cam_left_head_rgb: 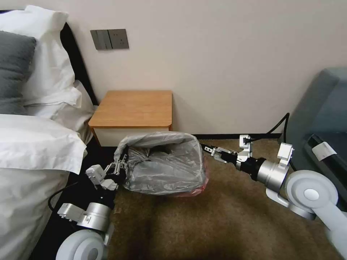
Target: Pick up the garbage bag from the table and place it over the trash can.
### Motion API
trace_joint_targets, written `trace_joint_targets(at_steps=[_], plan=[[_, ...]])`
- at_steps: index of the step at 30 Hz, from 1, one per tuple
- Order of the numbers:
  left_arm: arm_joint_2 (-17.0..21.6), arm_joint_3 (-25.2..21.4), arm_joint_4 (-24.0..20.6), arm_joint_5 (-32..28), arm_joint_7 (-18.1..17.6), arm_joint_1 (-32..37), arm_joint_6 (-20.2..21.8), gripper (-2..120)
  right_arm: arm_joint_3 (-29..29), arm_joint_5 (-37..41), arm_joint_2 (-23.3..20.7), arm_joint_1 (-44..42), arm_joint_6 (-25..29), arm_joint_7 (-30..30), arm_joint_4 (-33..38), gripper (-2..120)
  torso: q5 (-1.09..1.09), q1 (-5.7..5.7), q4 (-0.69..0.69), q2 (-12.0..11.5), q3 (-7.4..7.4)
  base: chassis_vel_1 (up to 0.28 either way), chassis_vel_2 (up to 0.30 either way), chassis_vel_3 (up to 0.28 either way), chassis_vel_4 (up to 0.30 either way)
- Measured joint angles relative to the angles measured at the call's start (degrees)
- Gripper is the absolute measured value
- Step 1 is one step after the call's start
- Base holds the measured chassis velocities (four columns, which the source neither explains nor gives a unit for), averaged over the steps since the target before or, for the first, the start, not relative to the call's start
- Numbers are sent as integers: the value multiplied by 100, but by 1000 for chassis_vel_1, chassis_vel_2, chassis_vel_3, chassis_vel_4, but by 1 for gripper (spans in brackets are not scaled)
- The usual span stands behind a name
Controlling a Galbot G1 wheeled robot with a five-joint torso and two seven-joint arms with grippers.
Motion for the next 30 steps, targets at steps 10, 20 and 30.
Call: trace_joint_targets(at_steps=[10,20,30], plan=[[101,-21,-61,-147,-103,-43,54,7,-46,-445,155,-85,2,44,-45,100,0,0,0,0,0,0,0,0,0],[123,8,190,-73,-501,-184,204,7,175,-496,108,-426,132,-100,314,100,-1,0,0,0,0,0,0,0,0],[143,-5,292,-20,-763,-275,336,7,727,135,21,-1102,74,-523,622,100,-1,0,0,0,0,0,0,0,0]])
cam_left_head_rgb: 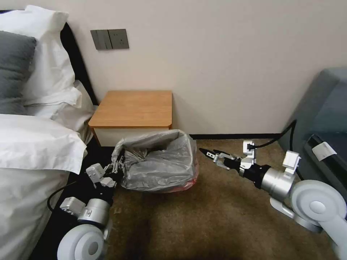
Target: Pick up the garbage bag from the table and place it over the trash can.
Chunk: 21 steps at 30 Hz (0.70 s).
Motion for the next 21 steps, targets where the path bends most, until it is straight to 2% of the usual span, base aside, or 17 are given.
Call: trace_joint_targets(at_steps=[4,6,13,21], plan=[[26,-23,-28,-33,-21,-1,34,7,33,-49,-154,-329,-12,-435,27,100,0,0,0,0,0,0,0,0,0],[42,-44,-62,-83,-44,-1,64,7,-58,-302,-250,-565,20,-882,-41,100,0,0,0,0,0,0,0,0,0],[59,-65,-87,-128,-58,5,101,7,-432,-909,-221,-662,63,-1611,-155,100,0,0,0,0,0,0,0,0,0],[63,-66,-132,-264,-28,9,126,7,-1065,-1431,-60,-193,121,-1790,-344,100,1,0,1,0,0,0,0,0,0]])
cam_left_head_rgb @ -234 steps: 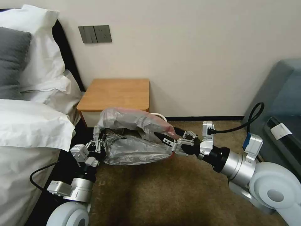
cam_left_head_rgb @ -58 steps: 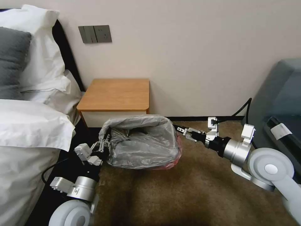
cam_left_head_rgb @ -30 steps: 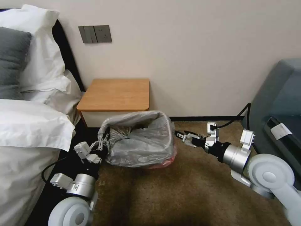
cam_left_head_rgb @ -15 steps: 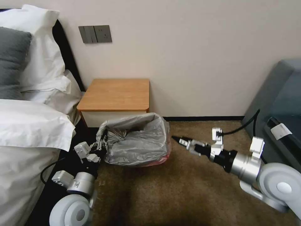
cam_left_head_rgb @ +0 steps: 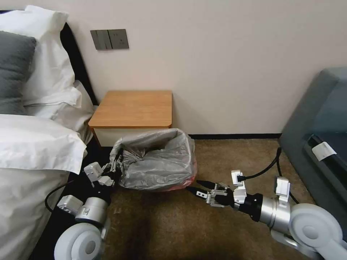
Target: Pick up the garbage bag from the table and place it over the trash can.
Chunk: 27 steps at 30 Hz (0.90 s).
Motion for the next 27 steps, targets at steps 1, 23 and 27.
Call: trace_joint_targets(at_steps=[1,23,27], plan=[[3,7,-1,-8,4,-3,6,7,-105,-85,24,50,21,-9,-31,100,0,0,0,0,0,0,0,0,0],[16,86,-41,-11,28,16,28,7,-263,-80,249,221,129,77,47,68,0,0,-1,0,0,0,0,0,0],[13,86,-41,-2,33,24,28,7,-264,-58,254,229,132,104,47,54,0,0,0,0,0,0,0,0,0]])
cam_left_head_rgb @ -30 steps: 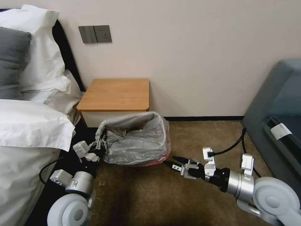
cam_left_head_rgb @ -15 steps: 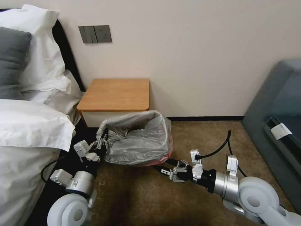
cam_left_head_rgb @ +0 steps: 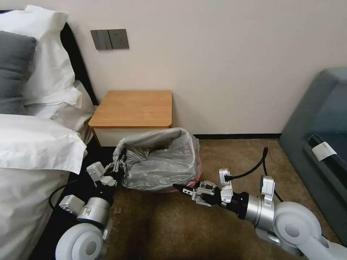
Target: Pick up the garbage bag from the table and place it over the trash can.
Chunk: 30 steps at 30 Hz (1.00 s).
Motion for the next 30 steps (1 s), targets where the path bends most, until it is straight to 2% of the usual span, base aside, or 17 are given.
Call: trace_joint_targets(at_steps=[3,5,7,8,14,30], plan=[[-2,1,0,2,1,1,0,7,1,6,-29,-16,0,1,-15,39,0,0,0,0,0,0,0,0,0],[-2,3,-1,3,0,0,0,7,1,5,-38,-17,0,1,-23,36,0,0,0,0,0,0,0,0,0],[-2,12,-11,4,0,0,6,7,5,-6,-56,-16,0,1,-48,25,0,0,0,0,0,0,0,0,0],[-2,12,-11,4,0,0,6,7,5,-6,-56,-16,0,1,-48,25,0,0,0,0,0,0,0,0,0],[3,19,-42,-17,-10,4,32,7,13,-68,-61,-5,1,27,-148,2,0,0,0,0,0,0,0,0,0],[-22,80,-143,-19,-13,54,79,7,-114,-180,226,56,15,441,-529,0,0,0,0,0,0,0,0,0,0]])
